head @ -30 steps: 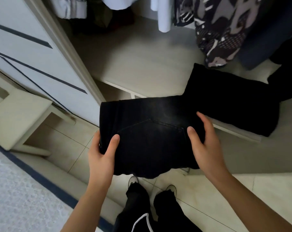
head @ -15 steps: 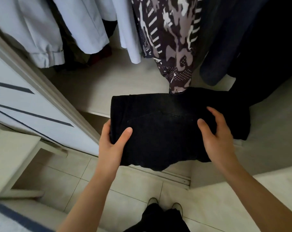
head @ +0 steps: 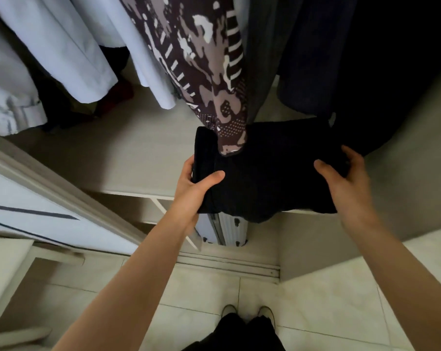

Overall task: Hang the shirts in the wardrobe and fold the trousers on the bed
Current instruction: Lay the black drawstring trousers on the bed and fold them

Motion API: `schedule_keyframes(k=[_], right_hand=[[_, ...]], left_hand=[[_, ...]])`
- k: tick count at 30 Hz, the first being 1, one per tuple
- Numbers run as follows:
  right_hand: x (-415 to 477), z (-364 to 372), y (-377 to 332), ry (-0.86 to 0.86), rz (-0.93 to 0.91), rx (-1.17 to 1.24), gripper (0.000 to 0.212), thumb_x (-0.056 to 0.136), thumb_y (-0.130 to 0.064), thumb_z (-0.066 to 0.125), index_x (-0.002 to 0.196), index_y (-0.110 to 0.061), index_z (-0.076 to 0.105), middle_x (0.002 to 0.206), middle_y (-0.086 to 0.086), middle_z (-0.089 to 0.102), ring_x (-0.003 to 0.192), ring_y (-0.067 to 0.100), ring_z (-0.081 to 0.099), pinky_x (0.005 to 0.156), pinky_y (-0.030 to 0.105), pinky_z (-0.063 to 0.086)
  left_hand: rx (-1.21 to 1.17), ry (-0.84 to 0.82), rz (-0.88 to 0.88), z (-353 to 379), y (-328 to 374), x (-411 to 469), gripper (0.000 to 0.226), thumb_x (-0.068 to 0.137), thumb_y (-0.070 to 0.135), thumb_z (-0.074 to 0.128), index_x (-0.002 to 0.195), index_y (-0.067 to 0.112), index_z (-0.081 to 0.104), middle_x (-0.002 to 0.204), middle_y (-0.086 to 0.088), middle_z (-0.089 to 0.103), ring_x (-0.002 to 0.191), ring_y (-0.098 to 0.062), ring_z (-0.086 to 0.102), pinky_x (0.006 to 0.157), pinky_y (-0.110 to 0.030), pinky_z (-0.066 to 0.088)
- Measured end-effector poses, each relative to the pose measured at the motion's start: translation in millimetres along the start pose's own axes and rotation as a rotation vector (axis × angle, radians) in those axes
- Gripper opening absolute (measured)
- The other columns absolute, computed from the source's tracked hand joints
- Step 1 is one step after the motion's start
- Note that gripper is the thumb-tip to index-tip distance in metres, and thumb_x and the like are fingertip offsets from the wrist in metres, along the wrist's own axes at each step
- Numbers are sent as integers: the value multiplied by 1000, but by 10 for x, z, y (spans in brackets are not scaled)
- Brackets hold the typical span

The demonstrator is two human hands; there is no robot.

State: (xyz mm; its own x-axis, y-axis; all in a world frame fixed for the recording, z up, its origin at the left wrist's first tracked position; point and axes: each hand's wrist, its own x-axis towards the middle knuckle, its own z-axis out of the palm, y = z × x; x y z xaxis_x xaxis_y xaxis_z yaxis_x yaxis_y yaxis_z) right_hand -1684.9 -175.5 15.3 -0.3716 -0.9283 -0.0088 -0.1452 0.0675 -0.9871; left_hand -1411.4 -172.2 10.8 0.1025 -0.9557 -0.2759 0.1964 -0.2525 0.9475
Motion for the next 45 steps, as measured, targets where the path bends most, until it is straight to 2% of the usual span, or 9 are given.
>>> schedule_keyframes(k=[6,12,17,21,26,31,38,42,45], right_hand=[[253,-16,69,184,-65,1,66,83,-31,68,142,-16,41,114,-22,55,91,-26,52,77,-4,39],[310,0,385,120,-104,-509,56,94,-19,57,144,-1,38,136,21,50,124,33,49,101,28,36],[30,25,390,184,-333,-818,47,90,-13,56,133,7,48,132,31,47,124,46,45,105,45,38],[-162,144,311,-26,-568,-1100,66,71,-8,65,136,-3,52,139,26,46,136,48,33,113,55,30],[-66,289,283,-262,-546,-1374,101,71,-18,74,155,-27,19,161,11,19,137,45,31,118,59,10],[152,284,282,-281,-497,-1446,113,67,-31,79,153,-42,7,163,-1,15,128,50,42,106,75,6],[288,206,327,-181,-555,-1468,103,67,-21,82,152,-36,26,158,-2,30,108,45,57,97,63,35],[345,191,305,-25,-706,-1388,87,70,-9,76,147,-29,41,149,-5,46,91,38,63,89,54,45],[329,115,417,68,-759,-1389,86,71,-7,72,148,-29,39,148,-3,47,101,39,59,90,51,42]], left_hand=[[43,-47,100,322,122,470,82,61,31,90,134,24,54,125,6,67,114,-13,64,98,-34,52],[408,11,82,494,-231,685,69,82,33,79,141,19,46,135,1,58,126,-18,54,109,-39,44],[549,79,177,455,-372,596,63,91,37,68,144,18,41,138,0,53,130,-20,49,110,-34,40],[1089,158,572,469,-398,455,60,97,29,60,151,16,37,153,-16,33,137,-35,34,110,-47,35],[1367,-210,717,412,-388,485,61,98,33,47,155,27,26,162,-7,18,146,-35,20,120,-47,18],[1517,-155,654,441,-408,476,94,75,43,76,154,34,28,162,-4,21,139,-45,19,95,-58,48],[1596,-43,640,662,-390,481,86,75,25,78,150,31,36,152,-5,37,111,-40,46,80,-46,54],[1491,46,855,742,-264,540,87,59,-4,80,139,21,57,129,-11,60,84,-36,57,63,-40,55],[1457,149,982,747,-371,585,86,60,-13,68,139,22,57,131,-10,61,90,-35,50,64,-42,51]])
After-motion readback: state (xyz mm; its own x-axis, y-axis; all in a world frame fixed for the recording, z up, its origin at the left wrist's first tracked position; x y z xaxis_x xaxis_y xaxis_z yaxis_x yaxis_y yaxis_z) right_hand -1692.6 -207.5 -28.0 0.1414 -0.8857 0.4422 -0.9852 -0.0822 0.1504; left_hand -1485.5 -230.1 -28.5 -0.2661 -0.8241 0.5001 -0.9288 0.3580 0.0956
